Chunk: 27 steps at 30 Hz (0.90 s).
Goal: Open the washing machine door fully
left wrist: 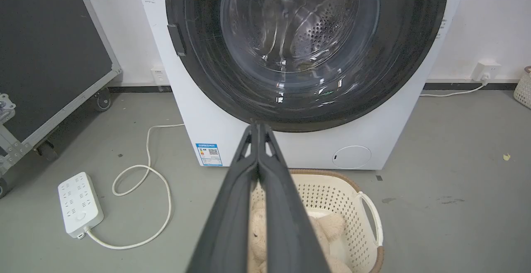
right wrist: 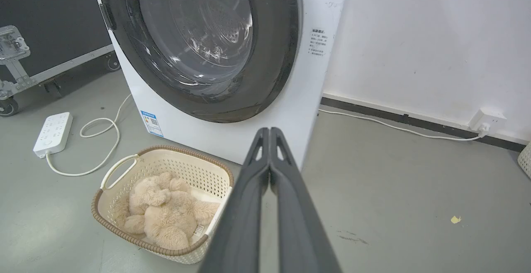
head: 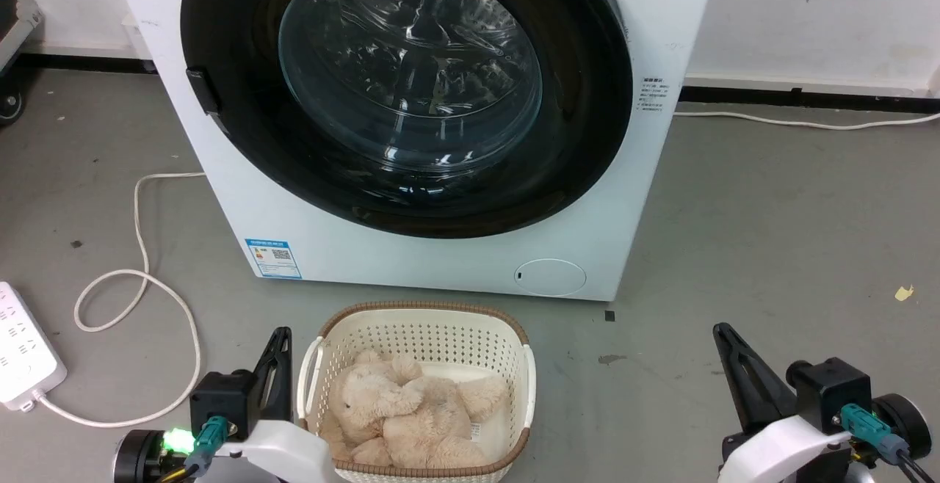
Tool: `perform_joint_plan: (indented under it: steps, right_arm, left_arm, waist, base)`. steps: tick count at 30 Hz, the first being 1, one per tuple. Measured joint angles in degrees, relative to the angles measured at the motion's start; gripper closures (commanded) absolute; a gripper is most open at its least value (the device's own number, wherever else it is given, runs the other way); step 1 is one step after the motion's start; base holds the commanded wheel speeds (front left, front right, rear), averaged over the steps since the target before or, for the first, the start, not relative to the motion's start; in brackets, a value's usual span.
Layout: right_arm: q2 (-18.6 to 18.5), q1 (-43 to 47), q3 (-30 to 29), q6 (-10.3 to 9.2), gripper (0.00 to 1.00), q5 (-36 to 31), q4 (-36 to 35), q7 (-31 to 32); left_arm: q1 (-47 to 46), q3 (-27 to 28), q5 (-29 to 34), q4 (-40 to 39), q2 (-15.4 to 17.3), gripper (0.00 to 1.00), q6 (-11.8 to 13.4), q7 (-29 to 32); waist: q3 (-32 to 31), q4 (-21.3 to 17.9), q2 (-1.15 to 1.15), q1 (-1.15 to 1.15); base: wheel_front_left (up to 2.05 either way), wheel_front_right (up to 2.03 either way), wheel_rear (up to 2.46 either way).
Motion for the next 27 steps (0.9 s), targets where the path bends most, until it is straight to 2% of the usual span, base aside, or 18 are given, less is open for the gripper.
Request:
perform_joint_plan:
  steps: [3, 4, 27]
  right_arm:
    - [0.0, 0.0, 0.0, 0.00, 1.00, 0.0, 0.0, 0.0]
    - [0.0, 0.0, 0.0, 0.01, 0.00, 0.0, 0.0, 0.0]
    - [0.0, 0.0, -0.3, 0.01, 0.00, 0.6, -0.3, -1.7]
  left_arm:
    - [0.0, 0.0, 0.0, 0.0, 0.0, 1.00, 0.0, 0.0]
    - [0.0, 0.0, 0.0, 0.0, 0.0, 0.00, 0.0, 0.0]
    - [0.0, -1.7, -1.2, -0.3, 0.0, 0.00, 0.7, -1.8]
  waist:
    - [0.0, 0.0, 0.00, 0.00]
    - [0.0, 0.0, 0.00, 0.00]
    - [0.5, 0.1, 0.00, 0.00]
  base:
    - [0.00, 0.00, 0.00]
    - [0.00, 0.00, 0.00]
    - [0.00, 0.00, 0.00]
